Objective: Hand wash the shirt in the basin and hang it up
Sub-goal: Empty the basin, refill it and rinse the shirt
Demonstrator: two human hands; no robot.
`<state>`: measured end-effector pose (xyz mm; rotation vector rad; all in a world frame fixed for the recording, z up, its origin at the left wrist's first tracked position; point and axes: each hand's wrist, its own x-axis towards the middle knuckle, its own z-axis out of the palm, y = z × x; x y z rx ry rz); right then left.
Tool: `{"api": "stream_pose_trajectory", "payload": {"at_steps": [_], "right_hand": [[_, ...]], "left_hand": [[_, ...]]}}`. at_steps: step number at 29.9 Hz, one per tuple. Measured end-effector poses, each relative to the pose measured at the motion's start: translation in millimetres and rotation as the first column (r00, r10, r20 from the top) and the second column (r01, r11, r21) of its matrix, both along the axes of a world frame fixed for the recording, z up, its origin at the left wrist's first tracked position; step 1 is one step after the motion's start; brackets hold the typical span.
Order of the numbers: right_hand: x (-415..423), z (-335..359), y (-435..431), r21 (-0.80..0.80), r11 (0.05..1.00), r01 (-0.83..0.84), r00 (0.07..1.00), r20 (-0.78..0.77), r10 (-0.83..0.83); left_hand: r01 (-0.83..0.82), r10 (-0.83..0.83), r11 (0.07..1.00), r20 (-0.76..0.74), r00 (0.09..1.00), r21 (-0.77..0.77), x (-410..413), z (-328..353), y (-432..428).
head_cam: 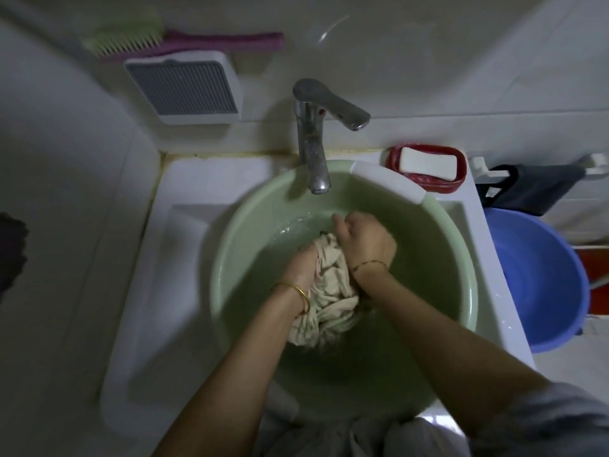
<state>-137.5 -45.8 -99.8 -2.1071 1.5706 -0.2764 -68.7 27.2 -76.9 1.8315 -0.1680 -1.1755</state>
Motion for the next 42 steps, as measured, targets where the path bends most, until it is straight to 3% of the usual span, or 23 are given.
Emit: {"api": "stream_pose_trajectory", "payload": {"at_steps": [1,2,3,5,7,9,11,14,16,18,19,22,24,26,27,29,31,33,37,39,40,41,42], "right_hand": [[-7,-7,-4,-0.056,0.997,-0.058,0.996,-0.072,0.054],[-14,-13,-4,-0.078,0.992,-0.101,0.986,-0.14,0.09],[-19,-18,-1,-0.055,0.991,-0.124,0.972,-0.209,0.11],[-23,-29,14,0.011,0.984,-0.176,0.924,-0.343,0.169],[-23,-45,30,0.065,0.946,-0.319,0.843,-0.436,0.314],[-26,-57,36,0.079,0.84,-0.536,0.72,-0.477,0.504],[-29,-60,26,0.104,0.805,-0.584,0.668,-0.502,0.549],[-22,-51,22,0.141,0.906,-0.4,0.748,-0.52,0.412],[-20,-52,34,0.107,0.87,-0.481,0.751,-0.462,0.472],[-27,-55,38,0.1,0.78,-0.618,0.665,-0.463,0.586],[-30,-55,33,0.104,0.782,-0.614,0.658,-0.479,0.581],[-30,-41,19,0.139,0.925,-0.355,0.782,-0.499,0.375],[-28,-39,31,0.129,0.879,-0.46,0.704,-0.55,0.449],[-33,-36,38,0.156,0.732,-0.663,0.499,-0.637,0.588],[-37,-30,34,0.177,0.71,-0.681,0.442,-0.675,0.591],[-43,-21,21,0.172,0.775,-0.609,0.423,-0.756,0.5],[-44,-21,23,0.156,0.856,-0.493,0.474,-0.777,0.415],[-41,-32,44,0.153,0.872,-0.466,0.526,-0.744,0.412],[-38,-41,47,0.202,0.78,-0.592,0.424,-0.744,0.515],[-39,-34,30,0.156,0.83,-0.536,0.477,-0.755,0.45],[-38,-31,25,0.131,0.875,-0.467,0.565,-0.717,0.409],[-35,-32,25,0.126,0.92,-0.371,0.688,-0.629,0.363],[-31,-33,29,0.154,0.95,-0.27,0.814,-0.491,0.311]], "left_hand": [[0.031,-0.054,0.996,0.296,0.954,0.083,5,-6,4],[0.049,-0.114,0.989,0.521,0.846,0.137,11,-14,9],[0.087,-0.182,0.979,0.596,0.782,0.185,15,-21,14],[0.239,-0.399,0.912,0.586,0.705,0.333,13,-35,18],[0.354,-0.649,0.756,0.559,0.515,0.551,8,-50,19],[0.359,-0.773,0.632,0.519,0.366,0.687,9,-63,22],[0.356,-0.835,0.546,0.456,0.309,0.758,11,-72,27],[0.349,-0.806,0.563,0.404,0.432,0.749,10,-78,28],[0.347,-0.784,0.581,0.393,0.48,0.737,11,-76,25],[0.345,-0.771,0.591,0.385,0.507,0.729,16,-74,23],[0.339,-0.763,0.596,0.381,0.522,0.728,19,-74,22],[0.259,-0.762,0.573,0.389,0.518,0.777,31,-74,22],[0.23,-0.771,0.556,0.394,0.5,0.798,36,-73,22],[0.217,-0.74,0.605,0.44,0.509,0.766,40,-71,20],[0.205,-0.709,0.641,0.468,0.527,0.74,41,-69,19],[0.162,-0.637,0.708,0.523,0.566,0.688,43,-65,20],[0.154,-0.614,0.739,0.563,0.553,0.656,40,-63,24],[0.222,-0.652,0.732,0.568,0.502,0.644,34,-61,27],[0.348,-0.803,0.585,0.465,0.373,0.733,28,-66,30],[0.347,-0.842,0.531,0.436,0.318,0.773,28,-74,32],[0.364,-0.834,0.546,0.447,0.324,0.755,29,-80,32],[0.396,-0.791,0.605,0.462,0.401,0.691,29,-86,31],[0.422,-0.698,0.705,0.457,0.551,0.569,29,-86,29]]}}
